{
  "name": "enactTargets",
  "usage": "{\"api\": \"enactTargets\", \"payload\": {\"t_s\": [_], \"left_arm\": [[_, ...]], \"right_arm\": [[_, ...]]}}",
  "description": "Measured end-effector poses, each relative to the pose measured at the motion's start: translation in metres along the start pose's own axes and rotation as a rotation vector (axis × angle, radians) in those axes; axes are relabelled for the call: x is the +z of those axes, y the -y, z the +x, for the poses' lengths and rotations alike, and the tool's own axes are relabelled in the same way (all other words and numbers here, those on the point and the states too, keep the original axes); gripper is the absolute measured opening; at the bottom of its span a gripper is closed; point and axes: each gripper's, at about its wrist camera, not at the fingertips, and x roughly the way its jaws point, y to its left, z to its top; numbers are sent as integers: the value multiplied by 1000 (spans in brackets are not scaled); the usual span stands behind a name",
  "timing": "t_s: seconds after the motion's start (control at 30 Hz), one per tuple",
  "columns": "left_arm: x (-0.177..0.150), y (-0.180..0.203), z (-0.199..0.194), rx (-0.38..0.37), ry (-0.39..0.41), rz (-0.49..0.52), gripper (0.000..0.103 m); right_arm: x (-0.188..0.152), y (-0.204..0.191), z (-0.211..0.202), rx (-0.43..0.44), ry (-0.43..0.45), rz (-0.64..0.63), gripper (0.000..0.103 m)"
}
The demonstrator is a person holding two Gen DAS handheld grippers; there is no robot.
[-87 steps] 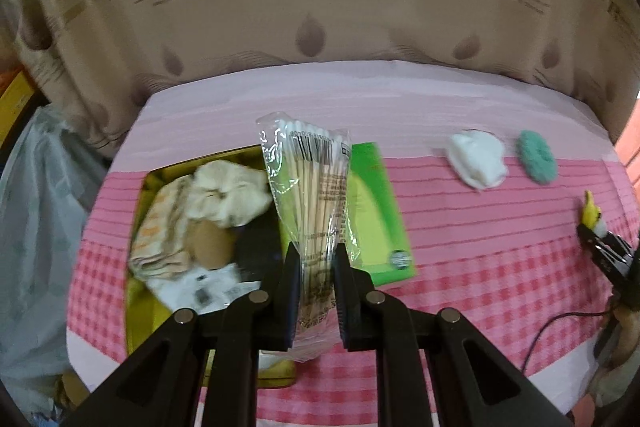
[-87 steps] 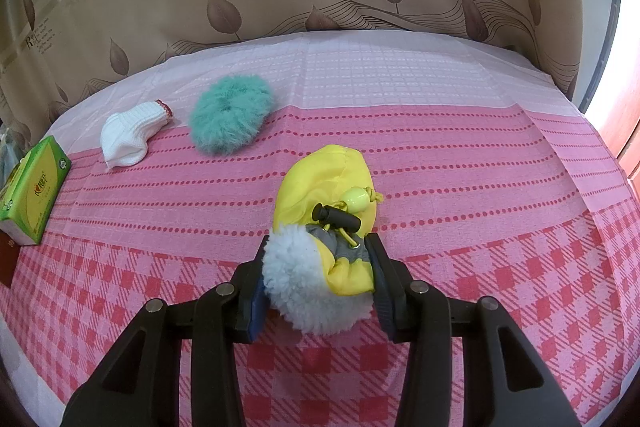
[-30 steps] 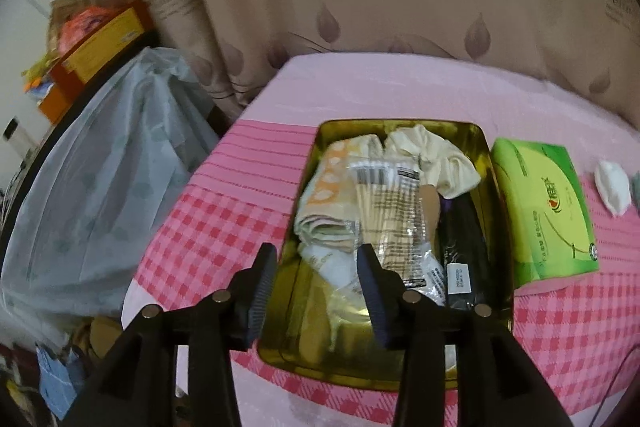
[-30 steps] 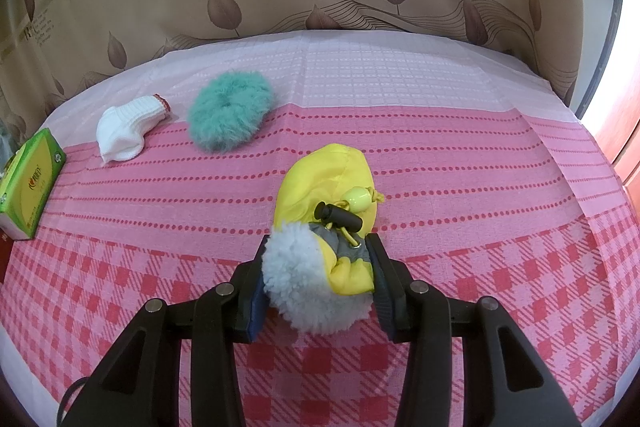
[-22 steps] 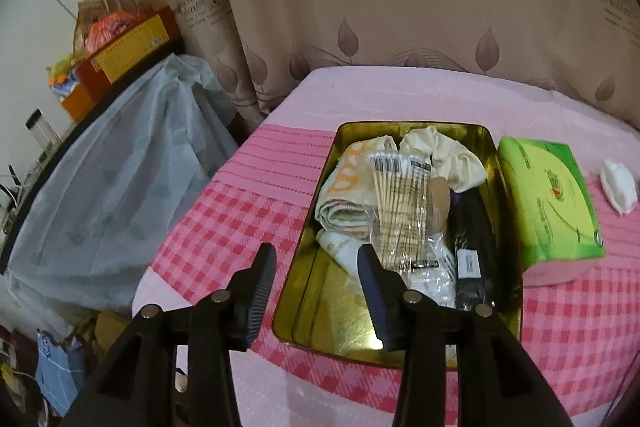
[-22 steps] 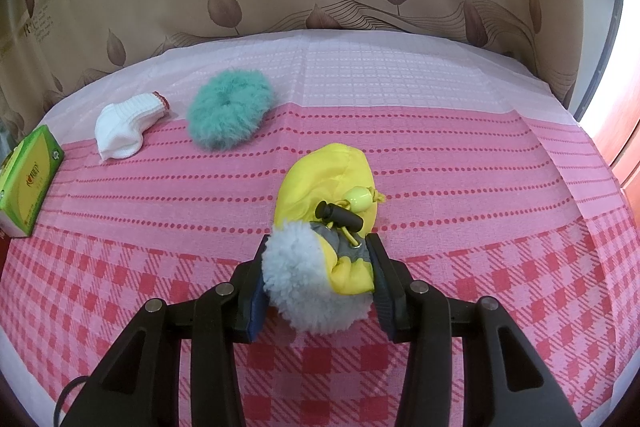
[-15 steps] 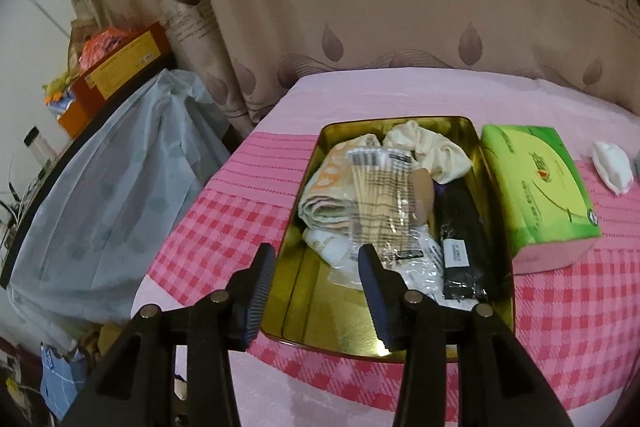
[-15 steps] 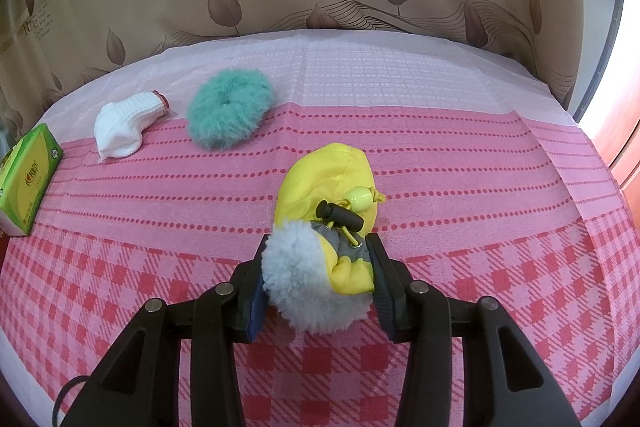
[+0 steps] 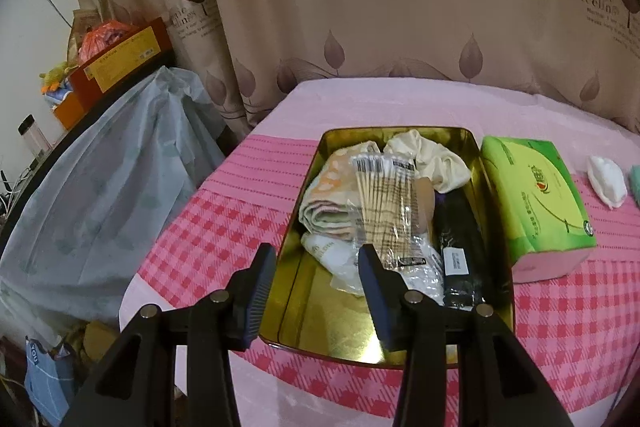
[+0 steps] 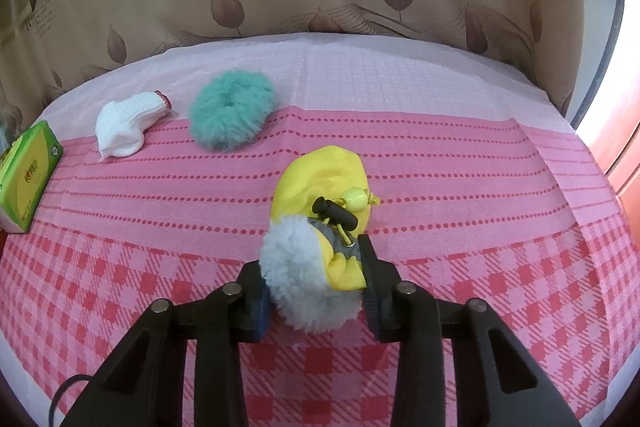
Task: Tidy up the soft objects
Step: 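Carry the yellow furry pouch with the right tool into the tin and release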
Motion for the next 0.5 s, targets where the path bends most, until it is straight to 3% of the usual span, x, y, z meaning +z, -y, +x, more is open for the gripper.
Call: {"api": "enactTargets", "payload": {"t_s": [0.2,0.5], "left_arm": [[0,-2,-2,1,14,-8,44],[1,-10,0,3,15,-37,44]], "right_arm": [[4,-21,-10,-12,26,-36,30],[21,-73,-31,54,38,-122,30]]}}
